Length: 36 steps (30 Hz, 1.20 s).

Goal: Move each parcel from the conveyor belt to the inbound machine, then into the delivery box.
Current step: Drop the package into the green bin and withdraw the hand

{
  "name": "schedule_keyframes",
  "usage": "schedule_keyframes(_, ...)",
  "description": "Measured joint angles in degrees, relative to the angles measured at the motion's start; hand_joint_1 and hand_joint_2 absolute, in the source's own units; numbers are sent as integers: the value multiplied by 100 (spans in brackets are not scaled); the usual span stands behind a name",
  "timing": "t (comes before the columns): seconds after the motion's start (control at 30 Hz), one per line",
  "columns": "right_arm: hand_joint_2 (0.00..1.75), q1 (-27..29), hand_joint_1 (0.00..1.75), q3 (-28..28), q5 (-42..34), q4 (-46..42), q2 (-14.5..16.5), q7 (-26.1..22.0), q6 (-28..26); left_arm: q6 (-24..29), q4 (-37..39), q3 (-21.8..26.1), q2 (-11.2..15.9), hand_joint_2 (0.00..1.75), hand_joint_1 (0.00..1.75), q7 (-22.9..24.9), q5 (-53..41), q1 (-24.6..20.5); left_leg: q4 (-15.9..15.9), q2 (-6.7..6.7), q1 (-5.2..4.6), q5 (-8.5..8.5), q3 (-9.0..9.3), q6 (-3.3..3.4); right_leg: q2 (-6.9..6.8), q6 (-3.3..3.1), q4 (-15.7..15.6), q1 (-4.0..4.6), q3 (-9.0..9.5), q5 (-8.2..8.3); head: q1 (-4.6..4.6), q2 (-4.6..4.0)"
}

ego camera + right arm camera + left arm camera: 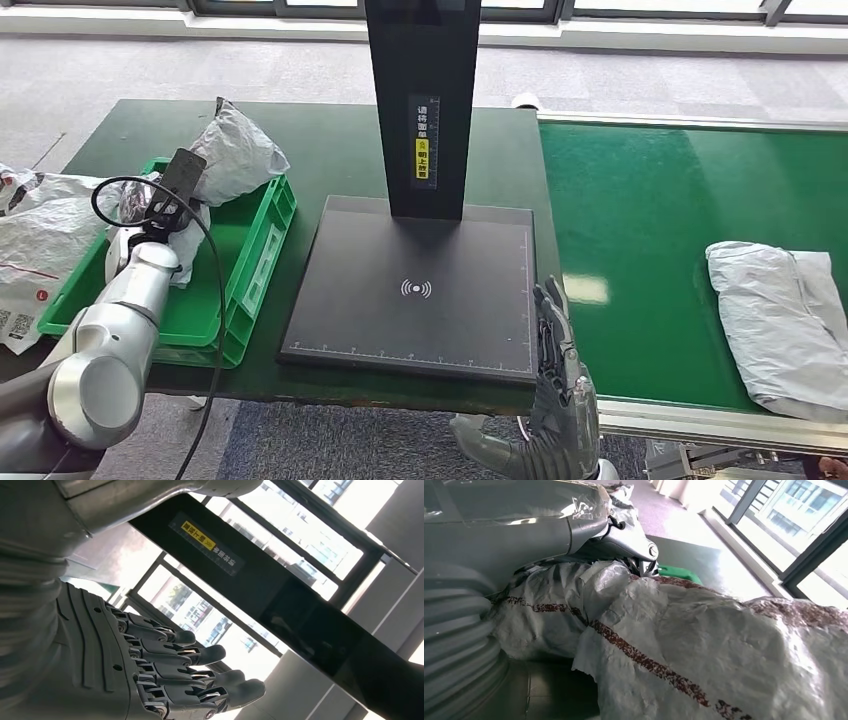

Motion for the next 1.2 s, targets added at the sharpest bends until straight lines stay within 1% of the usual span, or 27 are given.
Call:
schedule_keyframes(0.07,175,-1,0,0,19,0,0,12,-3,38,9,73,0,0,0,-55,33,51,0,-1,0,0,-1,0,-1,0,0,0,0,0,1,0)
schedule_keyframes(0.2,175,-1,0,0,42,0,0,22,-7,239,0,199,0,0,0,-111,67,63,0,-2,0,0,-1,0,0,0,0,1,0,0,1,0)
schedule_keyframes(0.5,175,-6,0,0,47,0,4,20,-3,434,-100,547,0,0,0,-399,284,52,0,-2,0,0,-1,0,-1,0,0,1,0,0,1,0)
schedule_keyframes(0.77,175,-7,0,-2,46,0,5,17,1,493,-134,652,0,0,0,-446,320,52,0,-2,0,0,-1,0,-1,0,0,1,1,0,1,0)
schedule_keyframes(1.03,175,-12,0,-7,38,7,15,-7,-27,732,-194,751,0,0,0,-440,302,52,0,-4,0,0,-1,0,-2,0,0,1,1,0,1,0)
schedule_keyframes(1.2,175,-13,0,-7,41,8,16,-6,-32,766,-214,810,0,0,0,-425,270,52,0,-4,0,0,-1,0,-2,0,0,1,1,0,1,0)
